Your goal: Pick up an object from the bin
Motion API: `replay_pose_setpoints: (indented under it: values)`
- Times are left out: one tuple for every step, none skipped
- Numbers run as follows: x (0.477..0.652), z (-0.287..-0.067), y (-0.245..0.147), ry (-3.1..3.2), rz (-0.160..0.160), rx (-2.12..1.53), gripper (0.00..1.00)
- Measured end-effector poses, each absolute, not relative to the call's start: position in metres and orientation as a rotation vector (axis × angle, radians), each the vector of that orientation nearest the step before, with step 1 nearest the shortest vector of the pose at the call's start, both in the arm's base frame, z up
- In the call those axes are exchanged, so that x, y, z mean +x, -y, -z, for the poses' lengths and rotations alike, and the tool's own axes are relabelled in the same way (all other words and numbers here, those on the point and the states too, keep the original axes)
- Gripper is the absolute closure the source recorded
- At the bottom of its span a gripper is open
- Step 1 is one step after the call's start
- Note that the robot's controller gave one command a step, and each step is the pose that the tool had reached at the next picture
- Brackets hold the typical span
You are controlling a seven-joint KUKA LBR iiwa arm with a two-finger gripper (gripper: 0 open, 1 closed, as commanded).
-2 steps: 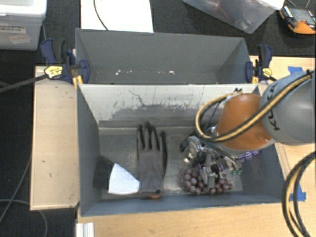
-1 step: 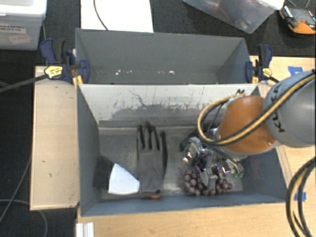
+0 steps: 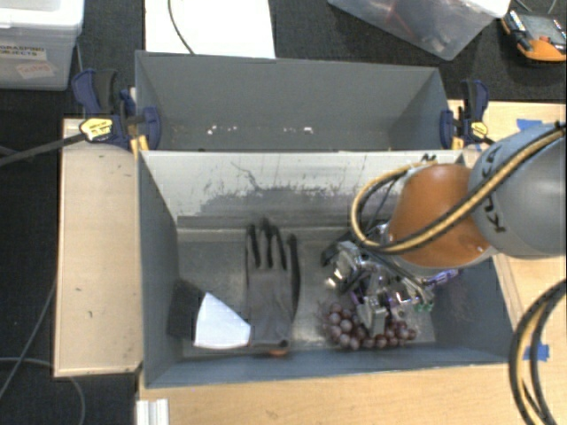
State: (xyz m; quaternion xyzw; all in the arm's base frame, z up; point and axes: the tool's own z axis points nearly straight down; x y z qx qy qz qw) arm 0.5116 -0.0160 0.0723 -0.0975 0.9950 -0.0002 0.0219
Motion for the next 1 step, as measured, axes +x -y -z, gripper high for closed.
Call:
replay_pose_setpoints:
  values:
    - [0.5046, -0.0802, 0.0180, -3.080, -0.001, -0.297, 0.00]
